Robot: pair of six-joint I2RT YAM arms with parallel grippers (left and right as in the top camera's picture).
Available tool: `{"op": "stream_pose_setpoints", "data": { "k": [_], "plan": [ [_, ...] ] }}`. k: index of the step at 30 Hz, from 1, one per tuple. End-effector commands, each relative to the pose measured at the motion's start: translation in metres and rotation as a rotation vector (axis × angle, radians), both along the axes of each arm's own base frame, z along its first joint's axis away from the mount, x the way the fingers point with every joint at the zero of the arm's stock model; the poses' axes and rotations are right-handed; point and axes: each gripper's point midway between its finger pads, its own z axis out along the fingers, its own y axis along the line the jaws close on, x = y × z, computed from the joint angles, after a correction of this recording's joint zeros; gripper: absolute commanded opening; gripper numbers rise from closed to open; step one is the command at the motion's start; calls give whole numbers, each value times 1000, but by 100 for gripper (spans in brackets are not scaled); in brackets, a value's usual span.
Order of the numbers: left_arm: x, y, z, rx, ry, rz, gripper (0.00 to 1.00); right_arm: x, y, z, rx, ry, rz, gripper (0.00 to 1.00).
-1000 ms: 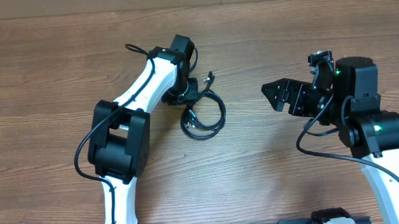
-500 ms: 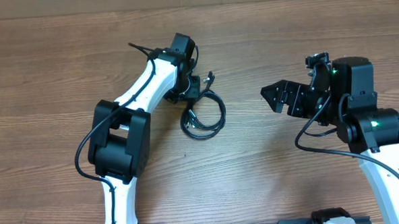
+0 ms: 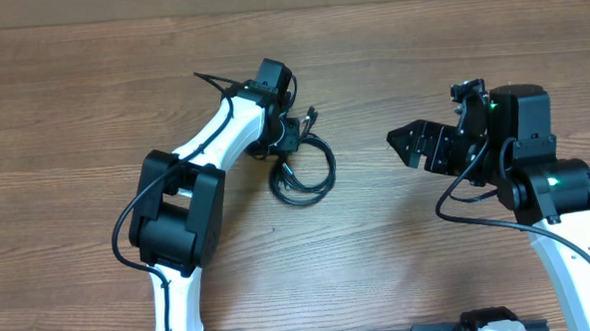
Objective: Untangle cables
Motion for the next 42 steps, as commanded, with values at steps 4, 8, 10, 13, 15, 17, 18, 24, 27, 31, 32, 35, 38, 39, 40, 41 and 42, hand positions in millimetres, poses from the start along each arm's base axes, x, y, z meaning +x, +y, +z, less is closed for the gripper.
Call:
{"op": "stream_pose_setpoints", "data": {
  "k": [4,8,10,13,15,17,18,24,27,31,32,35,38,39,40,41,42],
  "plan": [
    [-13,-43,79,-290,74,-75,4,13,11,29,123,-60,-21,78],
    [-22,-51,130,-371,24,-142,4,22,12,36,206,-33,-101,73],
    [-25,-49,149,-375,-16,-148,4,26,13,35,240,-5,-137,70],
    [-26,-47,166,-385,-61,-157,4,32,13,27,273,47,-178,68],
    [-25,-47,175,-393,-86,-160,4,35,14,21,284,80,-194,67],
    [-24,-47,178,-398,-99,-162,4,38,21,14,293,106,-178,67],
    [-23,-48,179,-399,-102,-163,4,38,25,11,296,118,-164,67],
    [-21,-48,179,-404,-110,-160,4,42,51,-27,281,250,-126,62],
    [-19,-48,182,-418,-110,-145,4,42,60,-42,268,294,-109,62],
    [-17,-46,186,-466,-80,-92,4,40,78,-63,246,348,-70,61],
    [-17,-46,187,-477,-76,-88,4,39,83,-66,242,355,-58,61],
    [-17,-46,189,-499,-50,-41,4,38,94,-72,232,358,-28,61],
    [-14,-45,191,-525,-14,45,4,35,104,-72,204,314,58,61],
    [-13,-47,194,-549,-1,71,4,32,109,-69,187,269,132,62],
    [-12,-49,197,-577,10,86,4,31,112,-67,182,242,177,63],
    [-12,-52,202,-613,20,92,4,29,116,-64,181,208,237,66],
    [-11,-55,206,-647,28,94,4,27,119,-60,180,171,299,66]
  ]
}}
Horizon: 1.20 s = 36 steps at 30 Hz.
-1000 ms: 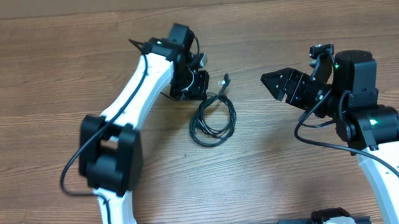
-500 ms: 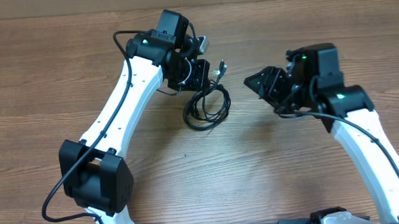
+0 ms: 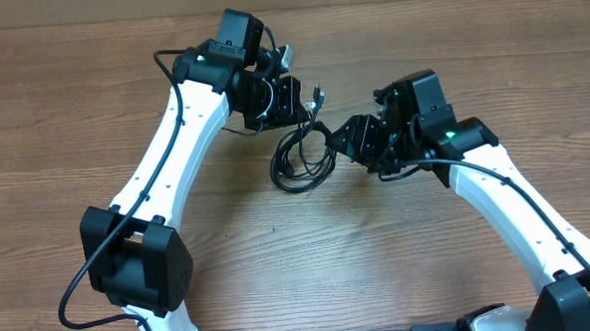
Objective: Untangle cables
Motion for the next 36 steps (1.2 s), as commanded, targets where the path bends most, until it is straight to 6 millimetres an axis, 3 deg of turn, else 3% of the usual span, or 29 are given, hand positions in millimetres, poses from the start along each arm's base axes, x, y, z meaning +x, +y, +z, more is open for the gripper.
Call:
{"op": "stream_pose_setpoints", "data": {
  "k": [1,7,13,19,21,29,36],
  "plan": [
    [1,-14,30,-171,68,47,4,-4,17,21,34,-203,248,67],
    [4,-20,39,-232,108,80,4,-13,31,37,104,-358,436,72],
    [3,-21,39,-236,124,91,4,-1,31,40,72,-435,433,73],
    [2,-22,41,-248,131,85,4,19,15,12,-108,-425,350,68],
    [2,-22,40,-246,118,74,4,22,12,3,-134,-409,338,62],
    [4,-7,23,-106,-40,-35,4,40,-1,8,-73,-320,160,61],
    [1,-7,22,-106,-14,-27,4,55,-2,3,-44,-182,-112,54]
  ]
}}
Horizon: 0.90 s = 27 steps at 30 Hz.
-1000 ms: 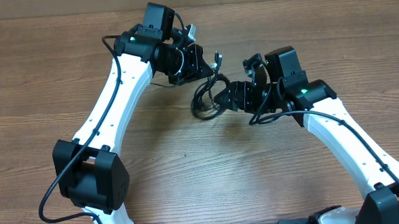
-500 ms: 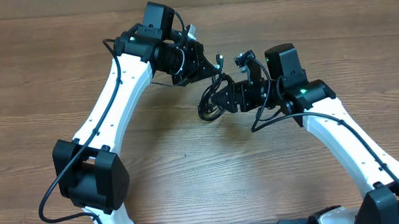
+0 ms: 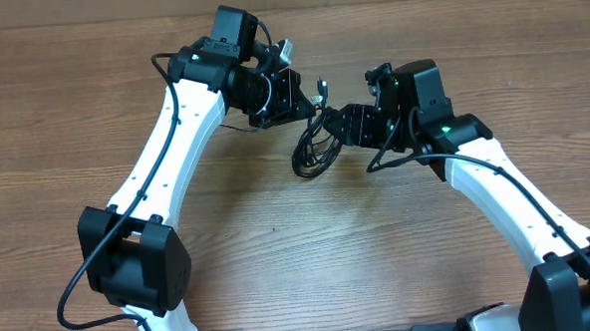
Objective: Untangle cables
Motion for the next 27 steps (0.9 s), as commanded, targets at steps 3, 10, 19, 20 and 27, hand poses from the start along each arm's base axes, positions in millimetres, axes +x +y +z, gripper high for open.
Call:
{"op": "stream_pose_setpoints", "data": {
  "k": [3,10,19,20,27],
  "plan": [
    [2,3,8,9,-36,-7,4,10,6,-10,31,111,-224,48],
    [0,4,7,13,-21,-6,4,16,31,-29,84,169,-234,40],
    [-1,4,7,13,-18,-5,4,24,39,-43,89,170,-244,40],
    [-1,4,7,12,-18,-5,4,26,40,-45,91,168,-244,40],
    [-2,5,6,15,-4,3,4,34,42,-56,92,156,-241,22]
  ]
}}
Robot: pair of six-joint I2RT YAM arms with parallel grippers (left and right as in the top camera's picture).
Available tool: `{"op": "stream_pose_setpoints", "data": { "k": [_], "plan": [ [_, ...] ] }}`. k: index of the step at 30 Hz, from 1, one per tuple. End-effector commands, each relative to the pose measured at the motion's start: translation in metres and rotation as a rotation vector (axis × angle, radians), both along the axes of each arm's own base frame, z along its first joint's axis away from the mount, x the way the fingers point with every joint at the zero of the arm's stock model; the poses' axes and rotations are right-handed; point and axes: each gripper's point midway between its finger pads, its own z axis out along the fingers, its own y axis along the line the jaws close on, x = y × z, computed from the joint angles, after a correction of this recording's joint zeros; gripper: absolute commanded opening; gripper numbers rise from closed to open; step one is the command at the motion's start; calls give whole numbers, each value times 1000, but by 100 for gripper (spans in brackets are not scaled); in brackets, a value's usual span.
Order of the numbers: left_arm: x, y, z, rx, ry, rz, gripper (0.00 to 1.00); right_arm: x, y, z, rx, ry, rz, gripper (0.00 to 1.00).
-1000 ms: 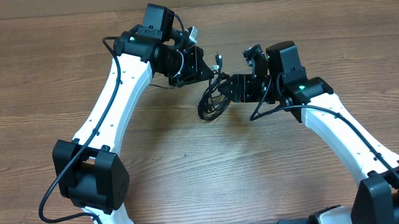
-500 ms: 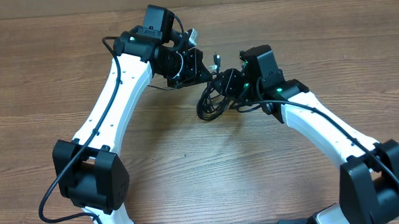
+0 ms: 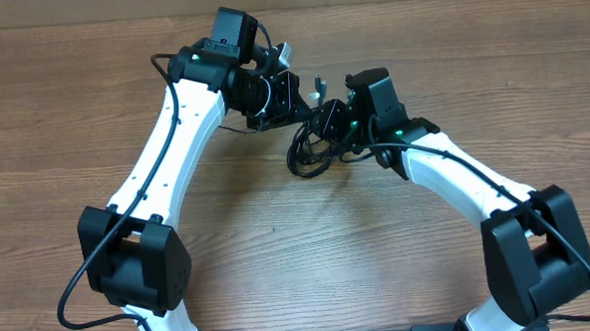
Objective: Untangle cables
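Observation:
A black cable (image 3: 308, 153) hangs in a narrow tangled coil over the middle of the table, its lower loops on or near the wood. Its plug end (image 3: 318, 85) sticks up at the top. My left gripper (image 3: 294, 98) is at the coil's upper left and is shut on the cable's top strands. My right gripper (image 3: 325, 120) presses in from the right against the coil's upper part. Its fingers are dark against the cable, so their state is unclear.
The wooden table (image 3: 63, 116) stretches out on all sides. Both white arms arch inward from the near edge, the left arm's base (image 3: 135, 267) at lower left and the right arm's elbow (image 3: 533, 245) at lower right.
My right gripper has moved a little left, deeper into the coil's upper part, and its wrist has turned. The left gripper and the cable have stayed where they were.
The coil first lay flat with my left gripper at its top and my right gripper open far to the right. Then the left arm stretched out over the coil and the right gripper came up beside it. The coil then stood raised and narrow, and the right gripper now touches it.

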Motion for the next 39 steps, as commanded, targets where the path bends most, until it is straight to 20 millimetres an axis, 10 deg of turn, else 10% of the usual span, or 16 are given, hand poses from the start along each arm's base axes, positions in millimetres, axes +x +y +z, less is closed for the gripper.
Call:
{"op": "stream_pose_setpoints", "data": {
  "k": [1,6,17,28,34,39],
  "plan": [
    [2,1,11,-15,-23,-3,4,6,-4,-2,-15,-6,-18,15],
    [9,19,6,24,-18,44,4,10,-26,18,-10,-31,-42,4],
    [28,121,-36,545,-66,246,4,-19,-61,127,177,-163,38,4],
    [34,142,-44,688,-137,171,4,-50,-55,224,540,-224,209,4],
    [43,92,-3,408,-311,31,7,-31,-80,197,456,-170,42,4],
    [24,59,43,212,-416,-79,39,-26,-102,154,333,-33,-150,4]
  ]
}}
